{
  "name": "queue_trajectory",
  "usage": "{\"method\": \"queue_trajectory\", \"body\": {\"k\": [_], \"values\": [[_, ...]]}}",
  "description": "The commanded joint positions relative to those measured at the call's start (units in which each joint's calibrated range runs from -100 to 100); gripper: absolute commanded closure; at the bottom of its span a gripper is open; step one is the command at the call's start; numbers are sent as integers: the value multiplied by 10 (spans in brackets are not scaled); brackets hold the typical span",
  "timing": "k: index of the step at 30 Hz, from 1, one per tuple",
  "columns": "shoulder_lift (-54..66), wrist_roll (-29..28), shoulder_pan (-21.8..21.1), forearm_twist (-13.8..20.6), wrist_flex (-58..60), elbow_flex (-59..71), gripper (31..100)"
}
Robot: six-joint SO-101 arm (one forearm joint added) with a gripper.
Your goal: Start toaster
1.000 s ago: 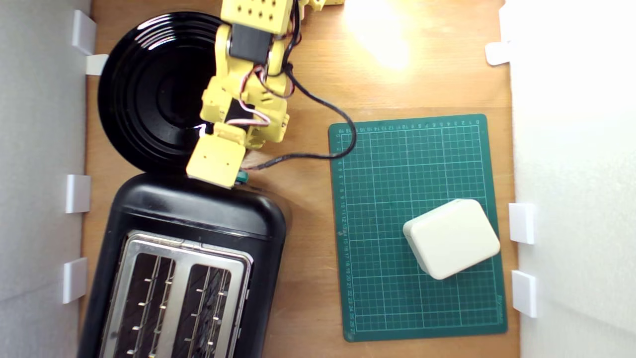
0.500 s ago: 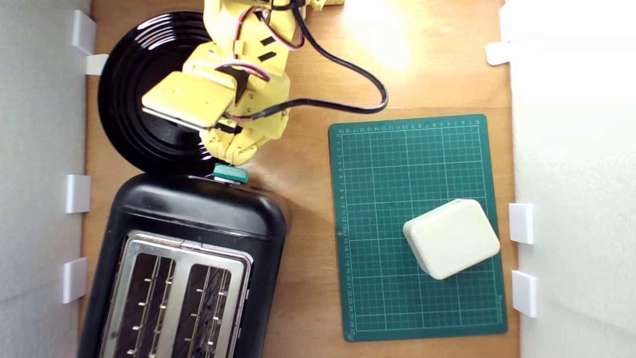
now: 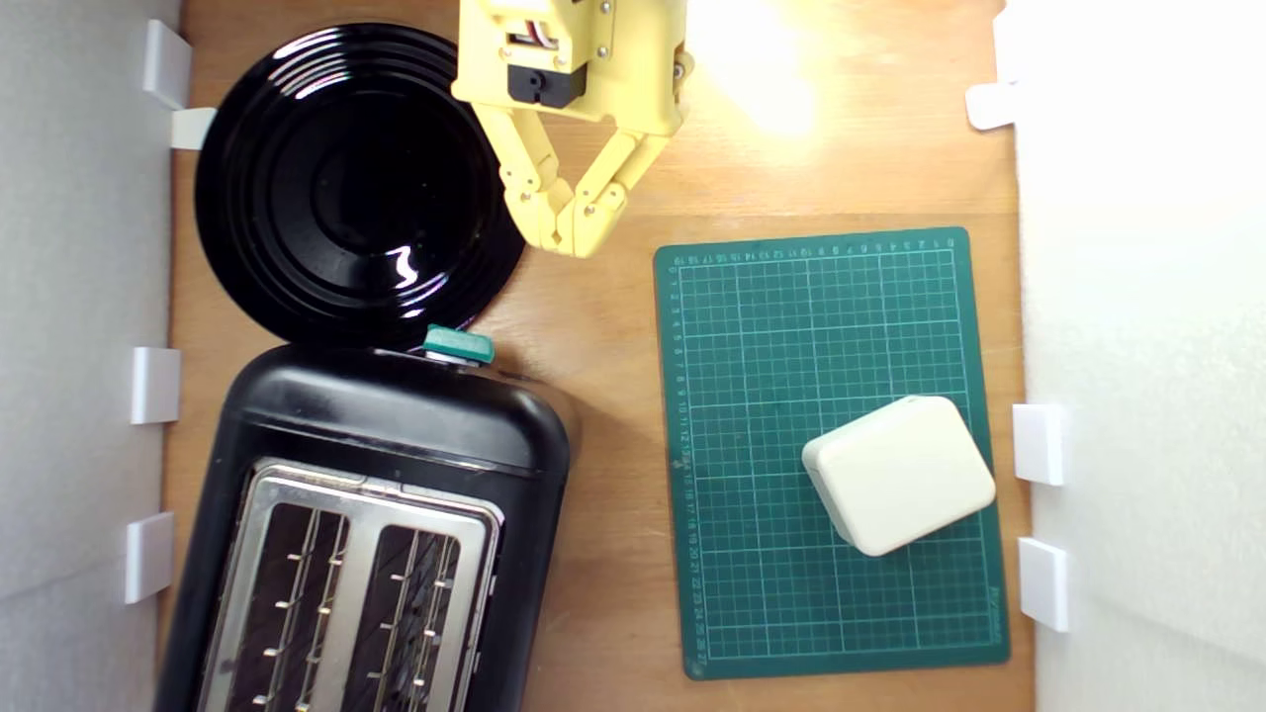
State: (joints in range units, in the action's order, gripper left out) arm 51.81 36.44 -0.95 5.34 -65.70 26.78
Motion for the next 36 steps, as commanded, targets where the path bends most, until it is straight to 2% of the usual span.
{"method": "queue_trajectory", "body": {"k": [1, 7, 14, 18, 25, 31, 36], "values": [[55, -8, -14, -32, 2, 34, 989], [126, -9, -12, -80, 23, 141, 989], [237, -9, -17, -84, 92, 331, 989], [300, -6, -17, -100, 99, 421, 989], [388, -5, -19, -90, 135, 568, 989], [459, -5, -20, -97, 134, 646, 989], [471, -5, -25, -101, 133, 664, 989]]}}
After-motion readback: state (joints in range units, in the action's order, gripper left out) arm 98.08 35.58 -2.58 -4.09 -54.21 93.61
